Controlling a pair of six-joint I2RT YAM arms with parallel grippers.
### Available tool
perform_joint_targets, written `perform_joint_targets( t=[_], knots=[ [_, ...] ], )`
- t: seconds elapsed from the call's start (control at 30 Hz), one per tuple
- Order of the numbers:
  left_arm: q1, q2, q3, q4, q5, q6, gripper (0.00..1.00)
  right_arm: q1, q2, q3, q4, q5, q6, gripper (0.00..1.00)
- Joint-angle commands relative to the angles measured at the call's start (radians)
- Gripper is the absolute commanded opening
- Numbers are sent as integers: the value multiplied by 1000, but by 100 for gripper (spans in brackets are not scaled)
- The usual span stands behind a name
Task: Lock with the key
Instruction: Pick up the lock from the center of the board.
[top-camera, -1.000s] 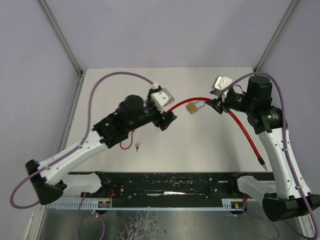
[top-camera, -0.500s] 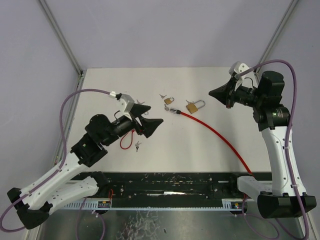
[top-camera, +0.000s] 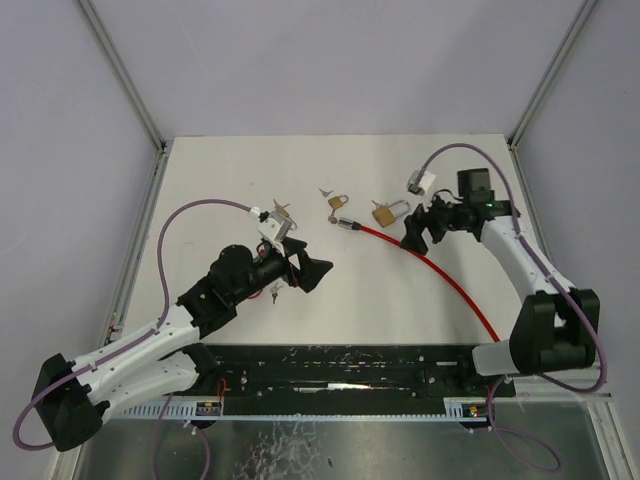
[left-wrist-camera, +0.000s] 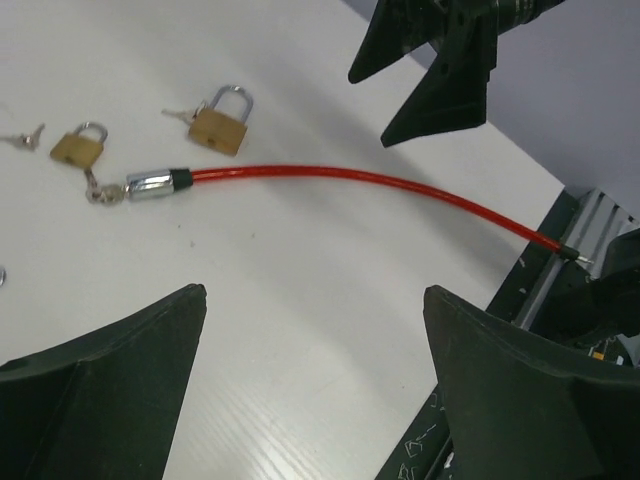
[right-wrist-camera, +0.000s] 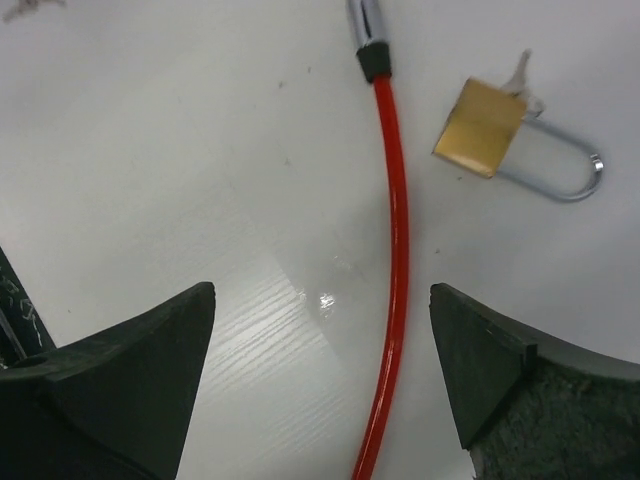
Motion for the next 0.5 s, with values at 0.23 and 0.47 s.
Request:
perform_joint_targets(
  t=[0.23,0.47],
  knots=[
    [8,-24,-139,153,-261,-33,89,237,389,217,-52,470,-33,77],
    [8,-13,-227,206,-324,-59,89,238,544,305,-71,545,-14,76]
  ],
)
